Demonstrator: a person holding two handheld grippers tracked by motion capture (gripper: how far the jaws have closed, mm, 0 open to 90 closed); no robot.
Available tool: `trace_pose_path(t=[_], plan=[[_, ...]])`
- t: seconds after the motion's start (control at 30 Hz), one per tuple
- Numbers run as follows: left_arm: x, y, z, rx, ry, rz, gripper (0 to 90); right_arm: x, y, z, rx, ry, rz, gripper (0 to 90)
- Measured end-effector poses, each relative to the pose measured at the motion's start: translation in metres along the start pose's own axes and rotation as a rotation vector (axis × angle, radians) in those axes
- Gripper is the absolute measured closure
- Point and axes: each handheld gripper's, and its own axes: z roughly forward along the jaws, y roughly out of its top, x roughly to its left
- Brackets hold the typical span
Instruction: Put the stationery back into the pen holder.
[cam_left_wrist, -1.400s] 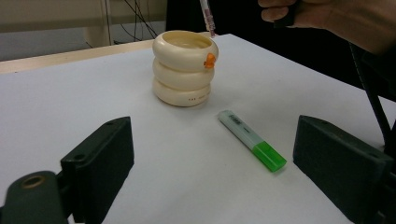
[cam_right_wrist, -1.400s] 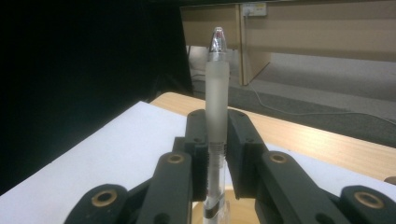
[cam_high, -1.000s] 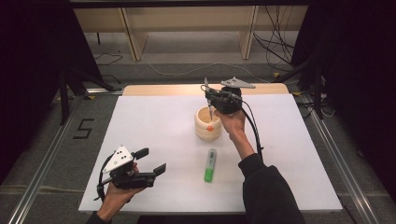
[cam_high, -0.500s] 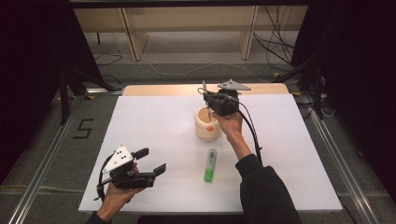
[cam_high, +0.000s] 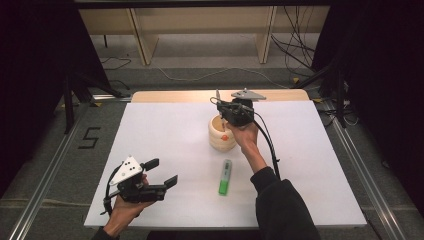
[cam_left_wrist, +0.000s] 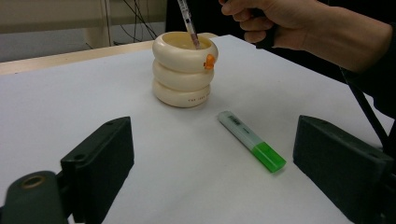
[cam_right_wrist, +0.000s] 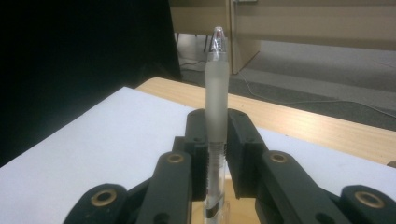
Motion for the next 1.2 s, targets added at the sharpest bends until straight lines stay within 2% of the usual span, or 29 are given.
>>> trace_pose_path(t=[0.67,0.7,0.8,0.87,1.0,1.2], plan=[[0.0,0.0,0.0,0.001,0.0,0.0,11.9,-0.004,-0.012,0.002,0.03,-0.006,0.014,78.8],[0.0,0.0,0.0,0.001,0.0,0.002,11.9,-0.004,-0.013,0.002,0.03,-0.007,0.015,76.6],[0.0,0.0,0.0,0.003,0.0,0.004,11.8,-0.005,-0.012,0.001,0.04,-0.012,0.033,53.9],[0.0,0.0,0.0,0.001,-0.001,0.001,11.9,-0.005,-0.011,-0.001,0.042,-0.014,0.046,46.4],[0.0,0.0,0.001,0.001,0.0,0.001,11.9,-0.006,-0.008,-0.008,0.044,-0.009,0.046,35.9],[0.0,0.0,0.001,0.002,0.001,0.001,11.9,-0.006,-0.003,-0.022,0.067,0.002,0.048,28.5]])
